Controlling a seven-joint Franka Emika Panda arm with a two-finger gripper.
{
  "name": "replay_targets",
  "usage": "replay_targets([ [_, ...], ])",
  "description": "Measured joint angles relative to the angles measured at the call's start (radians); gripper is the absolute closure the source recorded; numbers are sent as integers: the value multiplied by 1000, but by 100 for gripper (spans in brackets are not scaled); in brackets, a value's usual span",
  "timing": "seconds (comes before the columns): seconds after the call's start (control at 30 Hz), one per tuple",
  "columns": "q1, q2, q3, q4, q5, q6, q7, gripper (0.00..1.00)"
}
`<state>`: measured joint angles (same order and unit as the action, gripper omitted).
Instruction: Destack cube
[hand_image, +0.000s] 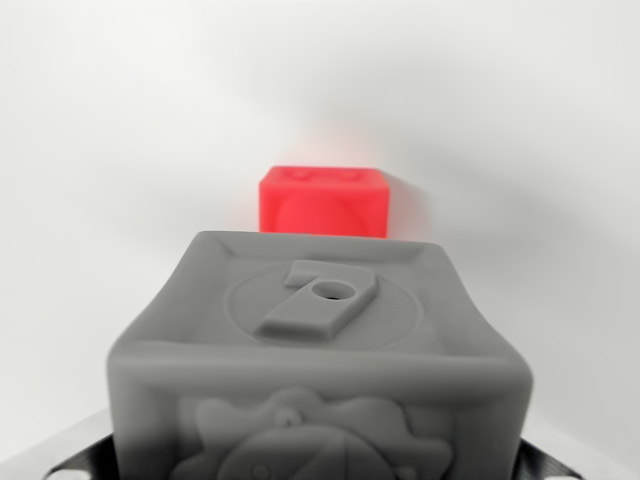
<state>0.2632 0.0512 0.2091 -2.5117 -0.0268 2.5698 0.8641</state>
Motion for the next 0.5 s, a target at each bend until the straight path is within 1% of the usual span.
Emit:
replay_targets([
  [0.07,-1,7,-2,5,0,0,-5,100],
  [0.17,-5,28,-9,18,0,0,-16,100],
  [0.5,-17,65,-27,55,-7,0,-51,100],
])
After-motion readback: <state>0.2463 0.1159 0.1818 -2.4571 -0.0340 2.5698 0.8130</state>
